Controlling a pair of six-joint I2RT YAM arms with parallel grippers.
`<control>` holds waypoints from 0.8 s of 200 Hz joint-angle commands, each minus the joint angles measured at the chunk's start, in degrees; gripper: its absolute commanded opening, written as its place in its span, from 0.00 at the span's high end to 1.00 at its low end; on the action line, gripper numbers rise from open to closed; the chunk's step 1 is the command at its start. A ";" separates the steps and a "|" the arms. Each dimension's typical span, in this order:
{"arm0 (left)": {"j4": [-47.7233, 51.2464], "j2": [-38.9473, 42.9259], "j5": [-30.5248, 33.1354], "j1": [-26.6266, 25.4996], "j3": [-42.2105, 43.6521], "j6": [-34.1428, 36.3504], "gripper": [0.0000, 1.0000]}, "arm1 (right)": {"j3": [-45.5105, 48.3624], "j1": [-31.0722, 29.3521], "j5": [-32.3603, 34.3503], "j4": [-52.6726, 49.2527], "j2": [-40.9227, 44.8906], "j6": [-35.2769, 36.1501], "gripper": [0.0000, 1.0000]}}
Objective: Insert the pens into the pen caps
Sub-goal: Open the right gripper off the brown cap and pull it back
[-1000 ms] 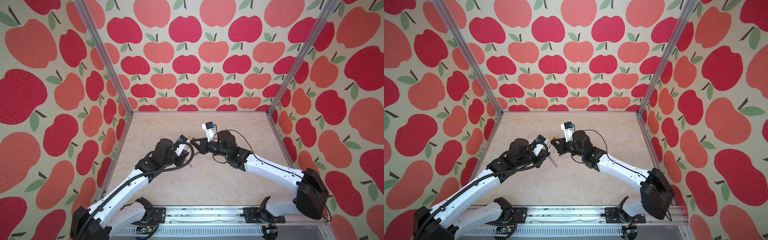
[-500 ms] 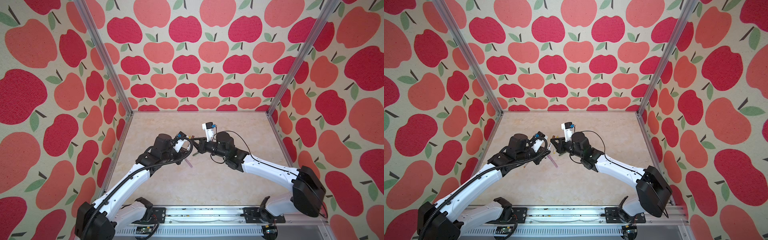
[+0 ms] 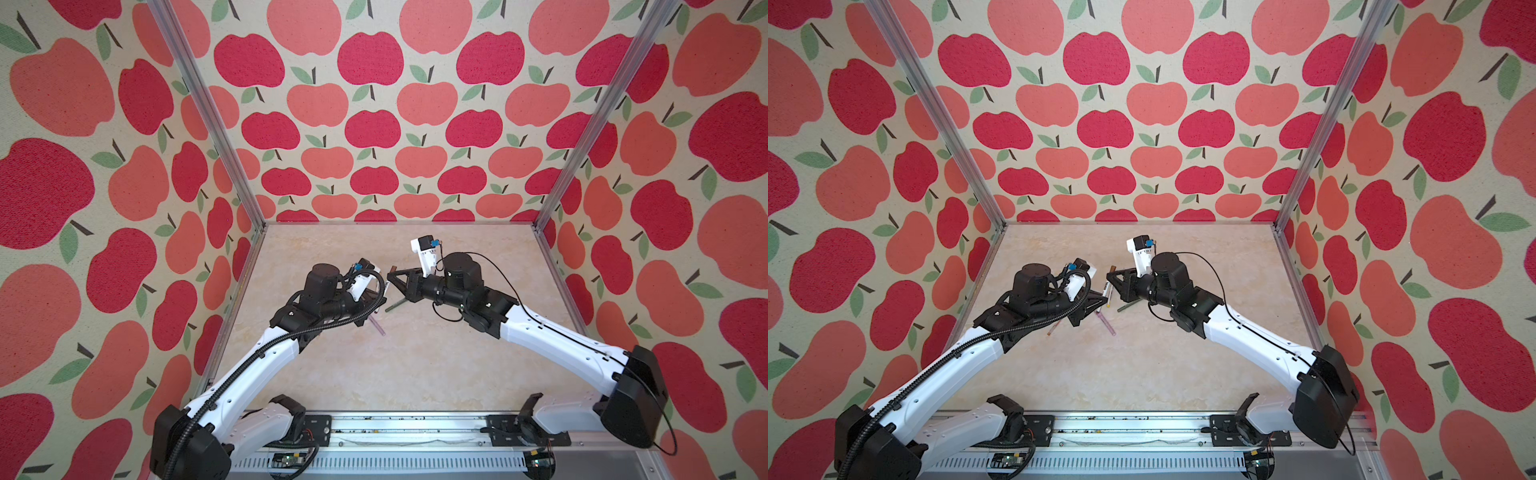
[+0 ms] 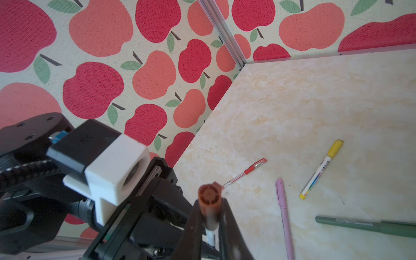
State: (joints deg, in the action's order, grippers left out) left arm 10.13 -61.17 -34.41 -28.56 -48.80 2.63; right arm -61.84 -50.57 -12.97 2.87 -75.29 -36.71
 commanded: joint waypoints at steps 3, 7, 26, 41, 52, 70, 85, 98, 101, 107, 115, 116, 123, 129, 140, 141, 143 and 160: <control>-9.03 1.80 -1.14 -0.94 -3.01 1.69 1.00 | -1.53 2.20 -6.90 -15.30 6.75 4.30 0.72; -8.49 1.96 -1.02 -1.28 -2.98 1.87 1.00 | -1.81 2.93 -7.02 -15.64 7.83 4.48 0.69; -5.80 2.44 -0.27 -2.28 -2.85 2.44 1.00 | -2.89 5.72 -8.58 -16.55 11.83 4.72 0.57; -3.59 2.69 0.40 -3.25 -2.97 3.06 1.00 | -3.27 7.31 -9.08 -17.54 14.15 5.04 0.51; -1.78 2.69 1.25 -4.19 -3.14 3.63 1.00 | -3.24 8.19 -8.49 -18.60 15.66 5.47 0.48; 2.11 2.04 3.07 -6.51 -3.38 5.27 1.00 | -2.10 9.48 -5.49 -20.32 18.35 6.61 0.44; 5.57 0.96 6.88 -9.68 -3.38 7.36 1.00 | -1.16 10.57 -0.77 -22.94 20.08 7.24 0.41; 7.44 -0.14 11.21 -13.07 -3.27 9.20 1.00 | -0.91 11.25 5.02 -27.11 20.91 7.68 0.41; 7.71 -0.44 12.21 -13.84 -3.20 9.48 1.00 | -0.98 11.40 6.56 -28.26 20.98 7.75 0.41; 7.96 -0.86 13.79 -15.26 -3.00 9.95 1.00 | -1.00 11.66 9.76 -30.54 21.29 7.92 0.40; 8.14 -2.51 15.87 -16.95 -2.78 10.43 1.00 | -0.78 11.96 13.59 -33.01 21.75 8.12 0.40; 8.14 -2.75 16.13 -17.14 -2.74 10.49 1.00 | -0.71 11.97 14.03 -33.24 21.80 8.13 0.40; 8.32 -4.00 17.89 -18.67 -2.56 11.21 1.00 | -0.21 12.24 16.55 -34.49 22.42 8.22 0.39; 8.57 -5.30 19.56 -19.94 -2.61 12.06 1.00 | 0.36 12.56 18.10 -34.99 23.19 8.23 0.39; 9.16 -8.15 22.96 -22.24 -2.63 14.42 1.00 | 1.75 13.23 19.28 -34.92 24.45 7.83 0.39; 9.23 -8.47 23.24 -22.42 -2.67 14.60 1.00 | 1.82 13.26 19.25 -34.89 24.60 7.77 0.39; 9.28 -9.04 23.78 -22.77 -2.65 15.08 1.00 | 2.10 13.38 19.24 -34.81 24.84 7.68 0.39; 10.17 -14.84 27.90 -25.22 -3.15 18.60 1.00 | 3.77 14.57 18.08 -34.51 26.17 6.85 0.38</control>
State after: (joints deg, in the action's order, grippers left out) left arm 16.16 -69.93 -15.70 -51.03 -50.54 14.68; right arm -60.20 -37.28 0.69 -28.29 -51.51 -30.02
